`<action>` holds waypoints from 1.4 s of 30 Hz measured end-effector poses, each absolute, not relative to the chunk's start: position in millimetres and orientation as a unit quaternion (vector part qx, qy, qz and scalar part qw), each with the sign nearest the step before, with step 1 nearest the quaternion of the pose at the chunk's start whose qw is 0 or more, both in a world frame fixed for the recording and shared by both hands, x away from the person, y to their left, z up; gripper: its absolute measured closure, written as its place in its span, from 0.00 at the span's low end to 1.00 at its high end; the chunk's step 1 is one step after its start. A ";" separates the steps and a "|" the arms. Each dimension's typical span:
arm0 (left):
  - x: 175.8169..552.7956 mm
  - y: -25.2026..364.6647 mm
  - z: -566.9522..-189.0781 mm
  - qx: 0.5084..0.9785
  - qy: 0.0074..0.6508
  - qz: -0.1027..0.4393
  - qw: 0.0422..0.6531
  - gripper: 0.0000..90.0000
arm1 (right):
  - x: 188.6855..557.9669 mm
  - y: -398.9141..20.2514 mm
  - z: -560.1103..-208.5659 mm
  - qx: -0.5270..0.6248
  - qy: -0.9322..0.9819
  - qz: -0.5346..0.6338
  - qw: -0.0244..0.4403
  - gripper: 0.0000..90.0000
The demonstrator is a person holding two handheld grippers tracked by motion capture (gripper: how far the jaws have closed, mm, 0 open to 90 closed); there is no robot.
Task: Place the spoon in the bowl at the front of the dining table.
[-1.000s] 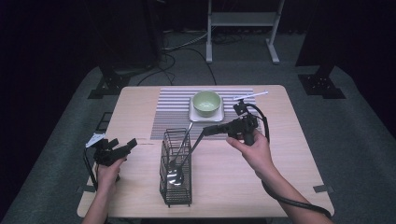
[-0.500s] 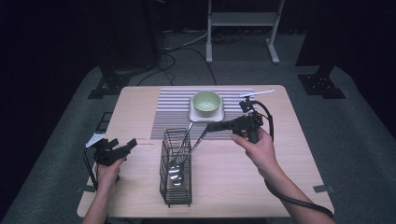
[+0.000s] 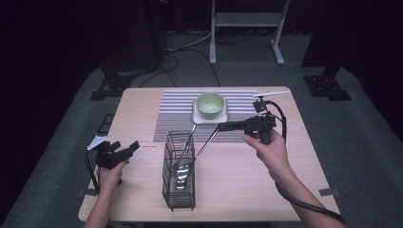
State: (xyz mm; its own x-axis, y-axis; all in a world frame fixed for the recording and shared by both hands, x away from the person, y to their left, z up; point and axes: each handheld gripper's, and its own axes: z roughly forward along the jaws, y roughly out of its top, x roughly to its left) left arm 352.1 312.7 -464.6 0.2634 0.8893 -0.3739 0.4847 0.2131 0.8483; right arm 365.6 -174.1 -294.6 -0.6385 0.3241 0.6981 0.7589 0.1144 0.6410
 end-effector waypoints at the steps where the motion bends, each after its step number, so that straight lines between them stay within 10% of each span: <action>1: 352.1 312.7 -464.6 0.597 0.575 0.193 0.525 0.00 | 365.2 -176.4 -294.3 -0.378 -0.718 -0.550 0.198 0.99; 42: 352.2 311.8 -465.3 0.597 0.576 0.195 0.523 0.00 | 358.2 -247.6 -320.3 -0.441 -0.688 -0.549 0.176 0.99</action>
State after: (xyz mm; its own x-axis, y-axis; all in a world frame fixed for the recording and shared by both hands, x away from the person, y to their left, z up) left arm 352.2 311.8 -465.3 0.2613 0.8916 -0.3698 0.4842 0.2103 0.8493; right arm 358.2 -247.6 -320.3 -0.5483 0.4140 0.7266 0.8005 0.0085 0.5993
